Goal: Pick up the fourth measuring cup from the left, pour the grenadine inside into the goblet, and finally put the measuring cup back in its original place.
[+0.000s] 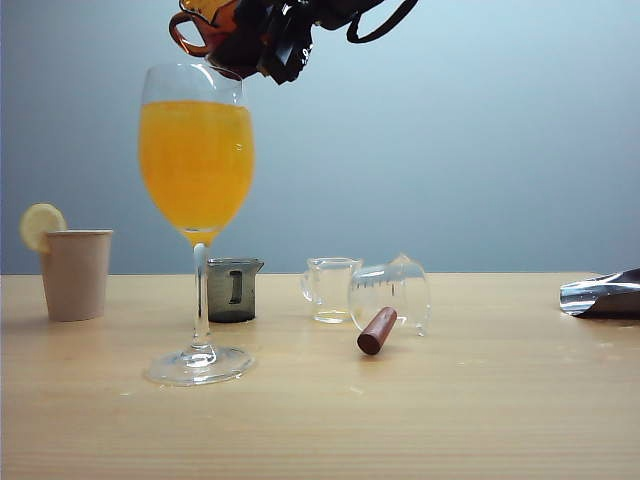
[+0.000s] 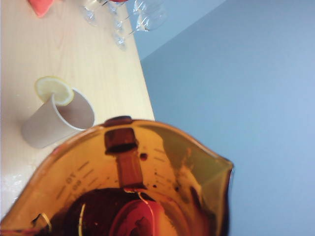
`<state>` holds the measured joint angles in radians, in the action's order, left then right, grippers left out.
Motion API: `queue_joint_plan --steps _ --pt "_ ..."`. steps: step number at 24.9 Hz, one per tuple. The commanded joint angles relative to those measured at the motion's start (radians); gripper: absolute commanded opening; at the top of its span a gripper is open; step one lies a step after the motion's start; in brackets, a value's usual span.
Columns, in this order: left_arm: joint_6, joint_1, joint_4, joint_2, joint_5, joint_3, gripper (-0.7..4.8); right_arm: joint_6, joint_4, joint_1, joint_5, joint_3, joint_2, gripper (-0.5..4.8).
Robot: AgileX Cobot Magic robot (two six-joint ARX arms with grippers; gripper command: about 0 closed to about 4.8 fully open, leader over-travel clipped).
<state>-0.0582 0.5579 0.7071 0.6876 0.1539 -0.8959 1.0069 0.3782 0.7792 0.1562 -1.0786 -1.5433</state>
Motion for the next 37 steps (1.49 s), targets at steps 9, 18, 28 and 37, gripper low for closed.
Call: queue_joint_plan --steps 9,18,28,37 --pt "-0.002 0.0 -0.013 -0.003 0.004 -0.002 -0.05 0.148 0.098 0.003 0.003 -0.01 0.009 1.47" --pt "-0.002 0.0 -0.013 -0.003 0.004 -0.002 -0.05 0.207 0.099 0.023 0.021 -0.01 -0.014 1.47" --pt "-0.002 0.0 -0.013 -0.003 0.004 -0.002 -0.05 0.311 0.098 0.026 0.021 -0.009 -0.014 1.47" --pt "-0.002 0.0 -0.013 -0.003 0.004 -0.002 -0.05 0.312 0.097 0.025 0.021 -0.009 -0.014 1.47"
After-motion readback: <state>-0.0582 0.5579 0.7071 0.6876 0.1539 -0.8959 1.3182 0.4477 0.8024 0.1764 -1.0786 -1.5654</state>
